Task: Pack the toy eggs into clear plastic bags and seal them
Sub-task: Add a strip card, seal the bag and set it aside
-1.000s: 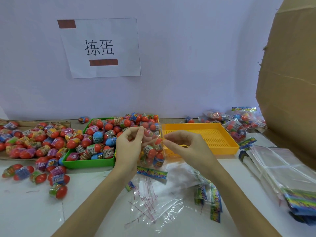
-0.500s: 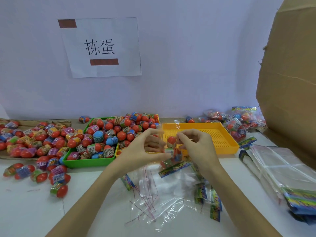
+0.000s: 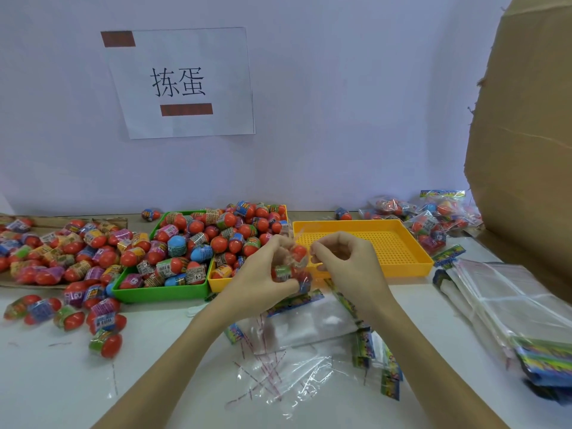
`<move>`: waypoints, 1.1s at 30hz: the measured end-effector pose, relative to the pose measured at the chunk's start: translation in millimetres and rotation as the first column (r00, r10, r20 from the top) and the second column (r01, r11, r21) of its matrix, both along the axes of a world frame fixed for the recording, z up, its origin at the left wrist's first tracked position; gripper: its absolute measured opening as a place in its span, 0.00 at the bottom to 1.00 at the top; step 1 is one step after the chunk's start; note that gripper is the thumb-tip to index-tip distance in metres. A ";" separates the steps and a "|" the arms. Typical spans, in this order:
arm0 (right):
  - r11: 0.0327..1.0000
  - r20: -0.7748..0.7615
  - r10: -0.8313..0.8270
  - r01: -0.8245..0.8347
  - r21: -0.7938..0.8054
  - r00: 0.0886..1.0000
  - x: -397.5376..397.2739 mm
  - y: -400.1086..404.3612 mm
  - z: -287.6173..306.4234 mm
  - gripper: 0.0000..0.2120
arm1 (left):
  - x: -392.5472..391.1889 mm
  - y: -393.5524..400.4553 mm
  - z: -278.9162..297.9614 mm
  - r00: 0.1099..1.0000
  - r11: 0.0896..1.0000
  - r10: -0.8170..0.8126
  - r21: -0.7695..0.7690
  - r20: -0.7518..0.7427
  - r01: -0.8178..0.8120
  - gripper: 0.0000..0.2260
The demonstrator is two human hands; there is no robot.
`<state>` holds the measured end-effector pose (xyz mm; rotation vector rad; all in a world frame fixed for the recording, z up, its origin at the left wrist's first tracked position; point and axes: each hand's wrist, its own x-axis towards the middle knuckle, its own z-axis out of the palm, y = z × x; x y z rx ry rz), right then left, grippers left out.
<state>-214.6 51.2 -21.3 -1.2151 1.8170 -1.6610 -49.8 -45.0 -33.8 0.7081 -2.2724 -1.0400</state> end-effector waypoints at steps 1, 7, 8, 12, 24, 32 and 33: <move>1.000 -0.002 0.007 -0.007 -0.003 1.000 0.9 -0.5 -0.5 0.04 | 0.2 -0.8 0.2 1.000 1.000 0.002 0.005 -0.006 -0.002 0.22; 0.999 0.016 -0.042 0.042 -0.011 0.999 -6.0 1.0 -0.8 0.03 | 6.9 -6.9 8.9 0.988 0.963 -0.014 0.265 -0.156 0.055 0.24; 0.999 0.016 -0.050 0.050 -0.009 0.999 -7.2 1.3 -0.8 0.03 | 8.0 -7.3 10.4 0.981 0.950 0.007 0.307 -0.194 0.054 0.21; 0.997 0.008 -0.071 0.071 0.035 0.997 -8.4 0.8 -2.1 0.03 | 10.4 -9.5 9.5 0.952 0.936 0.121 0.351 -0.283 -0.014 0.08; 0.996 -0.021 -0.003 0.005 0.090 1.000 -9.3 3.7 -1.8 0.07 | 7.9 -7.4 10.7 0.936 0.915 0.166 0.403 -0.311 -0.028 0.09; 0.995 0.026 0.005 -0.007 0.098 1.000 -10.4 3.8 -3.2 0.04 | 7.6 -8.9 10.4 0.916 0.891 0.174 0.453 -0.361 0.009 0.09; 0.996 0.040 -0.002 -0.002 0.094 0.999 -10.6 3.7 -2.7 0.04 | 7.8 -8.9 10.6 0.915 0.891 0.169 0.453 -0.367 0.017 0.09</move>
